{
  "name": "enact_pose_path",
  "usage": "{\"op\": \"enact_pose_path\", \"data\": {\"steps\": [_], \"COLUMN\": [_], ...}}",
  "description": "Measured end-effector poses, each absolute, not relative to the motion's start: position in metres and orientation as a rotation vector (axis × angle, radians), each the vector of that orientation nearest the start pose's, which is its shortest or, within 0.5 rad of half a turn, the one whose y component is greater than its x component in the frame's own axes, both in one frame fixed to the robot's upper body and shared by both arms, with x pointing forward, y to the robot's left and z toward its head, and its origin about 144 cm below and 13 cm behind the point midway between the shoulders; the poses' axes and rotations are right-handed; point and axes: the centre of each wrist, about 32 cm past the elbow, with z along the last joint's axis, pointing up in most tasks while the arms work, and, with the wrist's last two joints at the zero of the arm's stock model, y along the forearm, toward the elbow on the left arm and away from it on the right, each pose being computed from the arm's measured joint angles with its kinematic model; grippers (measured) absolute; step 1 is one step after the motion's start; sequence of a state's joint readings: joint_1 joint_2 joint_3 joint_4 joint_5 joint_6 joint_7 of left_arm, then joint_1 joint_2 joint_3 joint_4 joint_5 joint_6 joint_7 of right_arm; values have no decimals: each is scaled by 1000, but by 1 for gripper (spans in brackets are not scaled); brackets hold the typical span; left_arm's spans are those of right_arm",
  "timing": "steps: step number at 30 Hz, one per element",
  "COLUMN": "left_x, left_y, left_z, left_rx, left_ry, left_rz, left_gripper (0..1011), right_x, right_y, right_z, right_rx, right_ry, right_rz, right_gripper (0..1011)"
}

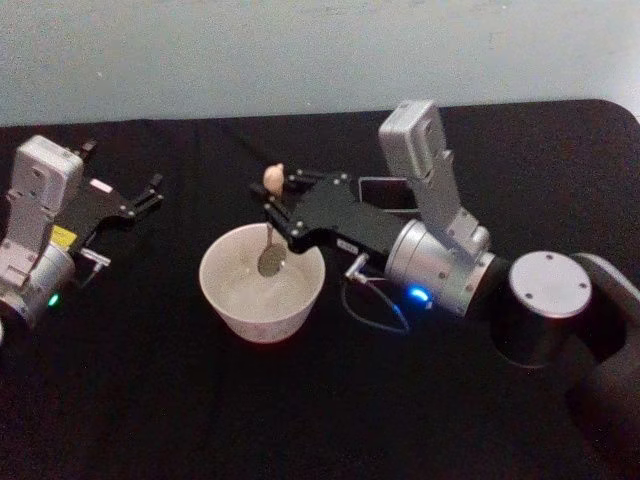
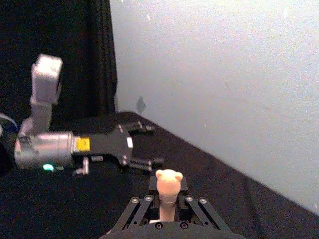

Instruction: Pick up the stirring spoon with one hand, stir inside the cup, then place it back in its original position.

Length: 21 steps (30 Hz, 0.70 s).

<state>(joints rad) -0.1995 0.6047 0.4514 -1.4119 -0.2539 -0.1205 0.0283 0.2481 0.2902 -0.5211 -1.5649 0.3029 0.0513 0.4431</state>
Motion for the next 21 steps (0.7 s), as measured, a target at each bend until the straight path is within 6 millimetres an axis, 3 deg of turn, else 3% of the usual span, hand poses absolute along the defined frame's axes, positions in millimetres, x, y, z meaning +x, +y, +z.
{"op": "enact_pose_path", "data": {"steps": [13, 21], "left_x": [489, 489], "left_y": [310, 310], "left_z": [1140, 1140], "left_rx": [305, 304], "left_ry": [-285, -285], "left_rz": [1248, 1248], "left_gripper": [1001, 1001], "right_x": [488, 488], "right_y": [-172, -191], "right_z": [1226, 1245], "right_rx": [75, 119], "right_ry": [-123, -176], "right_rz": [-635, -744], "right_gripper": [212, 212]}}
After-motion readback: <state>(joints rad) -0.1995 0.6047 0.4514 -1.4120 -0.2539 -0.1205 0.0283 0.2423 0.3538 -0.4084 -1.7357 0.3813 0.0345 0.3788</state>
